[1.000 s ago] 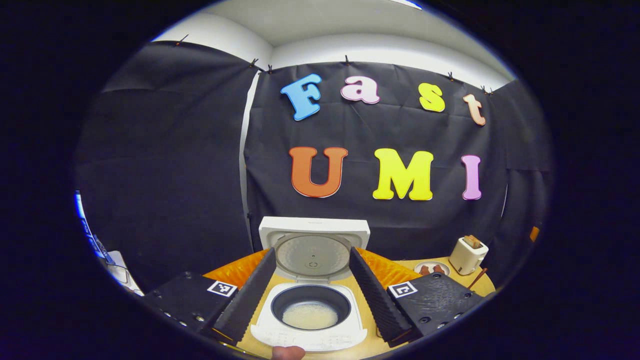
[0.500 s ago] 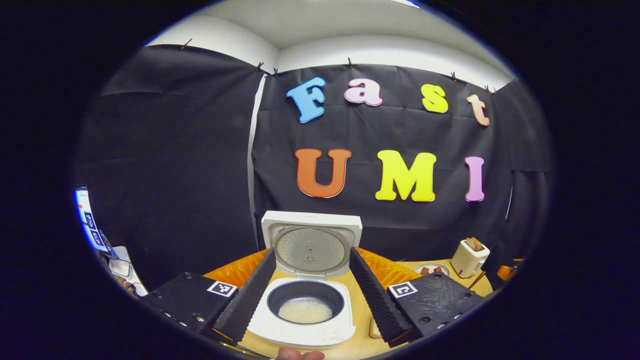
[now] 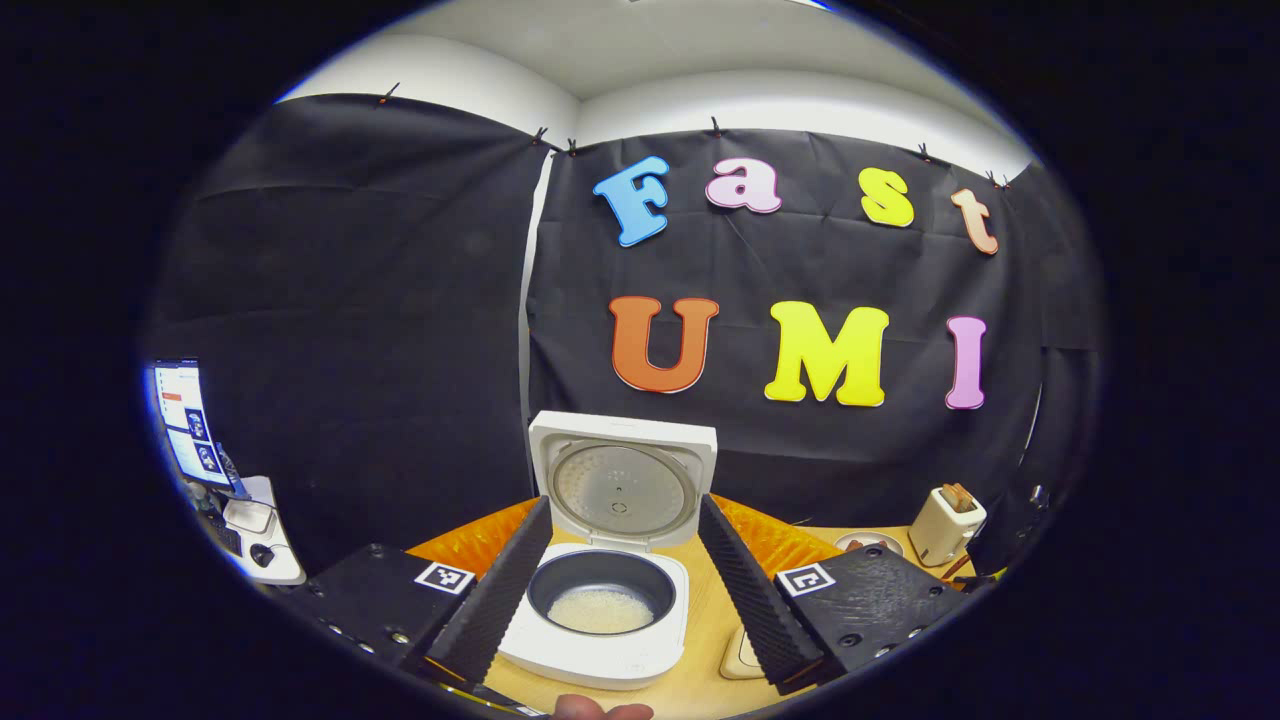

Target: Close the left gripper, press the button to open the rice cooker; take a wooden spoon from the chopstick holder with the right hand, scoop a spoonful of rice and pour it into the rice cooker, then put the wooden spoon back into the chopstick holder.

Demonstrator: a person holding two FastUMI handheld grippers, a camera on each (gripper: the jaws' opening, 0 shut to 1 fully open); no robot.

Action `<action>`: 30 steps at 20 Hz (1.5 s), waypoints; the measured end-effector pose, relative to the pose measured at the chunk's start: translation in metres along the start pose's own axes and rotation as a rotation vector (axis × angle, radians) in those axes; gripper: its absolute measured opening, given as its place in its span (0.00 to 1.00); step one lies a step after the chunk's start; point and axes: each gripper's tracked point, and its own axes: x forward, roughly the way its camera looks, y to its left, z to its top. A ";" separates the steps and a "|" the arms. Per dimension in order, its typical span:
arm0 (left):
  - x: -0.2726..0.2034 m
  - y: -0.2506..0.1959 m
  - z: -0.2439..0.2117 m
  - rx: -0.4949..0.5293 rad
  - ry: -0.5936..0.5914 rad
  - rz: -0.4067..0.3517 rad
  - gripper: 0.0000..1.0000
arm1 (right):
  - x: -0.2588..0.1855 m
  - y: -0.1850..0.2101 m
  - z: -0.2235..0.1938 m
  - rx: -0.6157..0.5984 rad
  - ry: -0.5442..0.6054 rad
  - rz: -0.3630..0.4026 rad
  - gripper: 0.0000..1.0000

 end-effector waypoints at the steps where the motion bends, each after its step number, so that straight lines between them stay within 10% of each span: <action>1: 0.000 0.002 -0.002 0.003 0.013 0.012 0.95 | 0.008 0.001 -0.001 0.003 0.010 0.011 0.85; 14: -0.017 0.033 -0.016 0.009 0.058 0.101 0.94 | 0.013 0.022 -0.004 0.031 0.080 0.077 0.15; 23: -0.016 0.055 -0.014 0.021 -0.004 0.029 0.95 | -0.048 0.058 0.052 -0.055 -0.024 -0.020 0.09; 30: 0.004 0.106 -0.007 0.021 -0.044 -0.067 0.95 | -0.088 0.194 0.075 -0.125 -0.123 0.066 0.09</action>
